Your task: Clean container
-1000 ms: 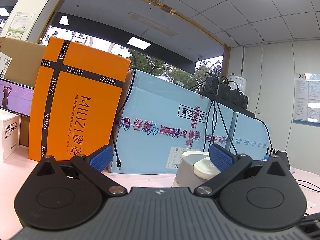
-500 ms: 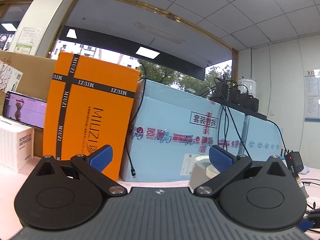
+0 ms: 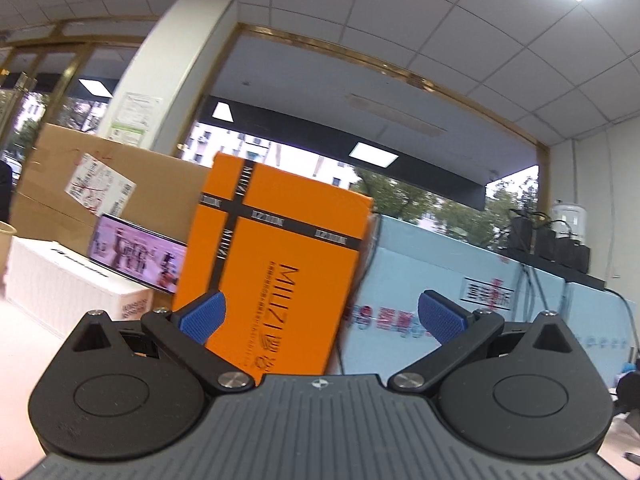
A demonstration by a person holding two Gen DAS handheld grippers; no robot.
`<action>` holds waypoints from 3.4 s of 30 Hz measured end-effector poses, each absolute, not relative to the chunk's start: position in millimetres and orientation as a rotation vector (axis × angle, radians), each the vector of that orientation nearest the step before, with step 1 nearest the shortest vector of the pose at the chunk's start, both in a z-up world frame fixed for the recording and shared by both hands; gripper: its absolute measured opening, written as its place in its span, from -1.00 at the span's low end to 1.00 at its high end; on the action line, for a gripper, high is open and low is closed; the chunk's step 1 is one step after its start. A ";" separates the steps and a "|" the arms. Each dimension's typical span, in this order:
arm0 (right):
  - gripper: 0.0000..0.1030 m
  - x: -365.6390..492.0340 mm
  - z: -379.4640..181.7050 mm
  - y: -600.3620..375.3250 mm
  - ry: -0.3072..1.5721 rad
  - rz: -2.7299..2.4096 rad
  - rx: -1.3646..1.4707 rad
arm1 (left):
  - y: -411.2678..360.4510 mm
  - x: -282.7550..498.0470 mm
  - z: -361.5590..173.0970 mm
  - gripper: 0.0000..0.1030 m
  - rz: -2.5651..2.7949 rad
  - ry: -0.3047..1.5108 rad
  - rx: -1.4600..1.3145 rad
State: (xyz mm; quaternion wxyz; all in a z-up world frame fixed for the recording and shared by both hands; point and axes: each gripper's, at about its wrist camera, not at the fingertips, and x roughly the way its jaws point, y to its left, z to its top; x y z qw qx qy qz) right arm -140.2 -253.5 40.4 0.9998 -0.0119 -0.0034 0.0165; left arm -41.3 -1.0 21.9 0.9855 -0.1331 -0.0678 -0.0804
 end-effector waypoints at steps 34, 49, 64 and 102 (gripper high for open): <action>1.00 -92.9 0.4 -280.0 -0.124 -0.269 0.011 | -21.4 -10.6 1.5 1.00 -0.052 0.028 -0.072; 1.00 -94.3 1.1 -281.5 -0.134 -0.275 0.021 | -20.6 -10.4 1.8 1.00 -0.050 0.029 -0.076; 1.00 -95.3 1.1 -284.3 -0.138 -0.281 0.033 | -19.7 -9.7 1.4 1.00 -0.052 0.029 -0.076; 1.00 -96.9 0.0 -286.2 -0.142 -0.284 0.041 | -20.3 -11.3 1.3 1.00 -0.052 0.029 -0.073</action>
